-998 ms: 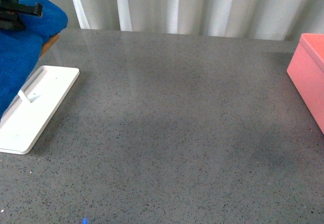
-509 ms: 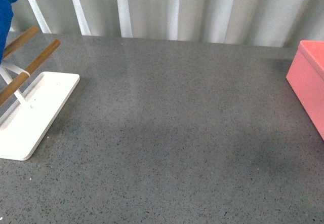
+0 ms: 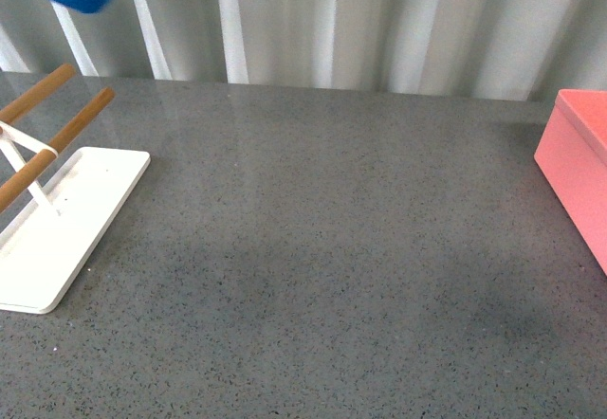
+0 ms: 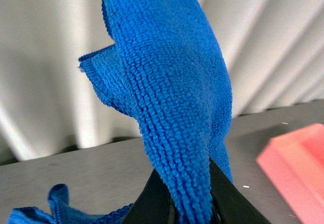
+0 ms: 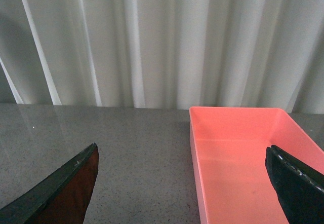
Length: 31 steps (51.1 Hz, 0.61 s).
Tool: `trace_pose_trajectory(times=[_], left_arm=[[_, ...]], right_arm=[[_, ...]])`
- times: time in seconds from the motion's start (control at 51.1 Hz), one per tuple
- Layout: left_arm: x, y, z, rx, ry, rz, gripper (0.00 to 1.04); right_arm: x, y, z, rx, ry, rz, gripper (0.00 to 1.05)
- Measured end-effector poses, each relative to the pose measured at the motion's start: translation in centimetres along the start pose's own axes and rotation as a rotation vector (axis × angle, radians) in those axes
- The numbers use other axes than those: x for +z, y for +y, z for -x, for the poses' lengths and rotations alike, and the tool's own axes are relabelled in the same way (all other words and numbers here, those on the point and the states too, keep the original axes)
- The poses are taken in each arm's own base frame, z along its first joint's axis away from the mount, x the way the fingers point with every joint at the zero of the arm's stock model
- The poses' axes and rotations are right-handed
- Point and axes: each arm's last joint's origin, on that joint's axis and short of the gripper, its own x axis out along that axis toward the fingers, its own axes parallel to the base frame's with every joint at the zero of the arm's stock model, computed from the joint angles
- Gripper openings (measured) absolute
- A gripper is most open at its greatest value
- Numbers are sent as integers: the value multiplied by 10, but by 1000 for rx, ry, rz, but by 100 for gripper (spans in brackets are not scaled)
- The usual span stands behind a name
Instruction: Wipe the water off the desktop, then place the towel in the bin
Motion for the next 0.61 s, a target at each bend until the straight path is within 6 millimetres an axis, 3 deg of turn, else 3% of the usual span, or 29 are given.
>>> trace_pose_trajectory(times=[0.117,0.215,0.431,0.607], left_arm=[[-17,-42,-8,-162,-3,45,5],[-49,-69,-21,-258,33,108,5],[-86,-84,-44,-322,62,211,5],[-91,-86,-48,-372,40,285,5]], right_arm=[[0,0,0,0,0,0,98],[0,0,0,0,0,0,98],[0,0,0,0,0,0,98],[0,0,0,0,0,0,98]])
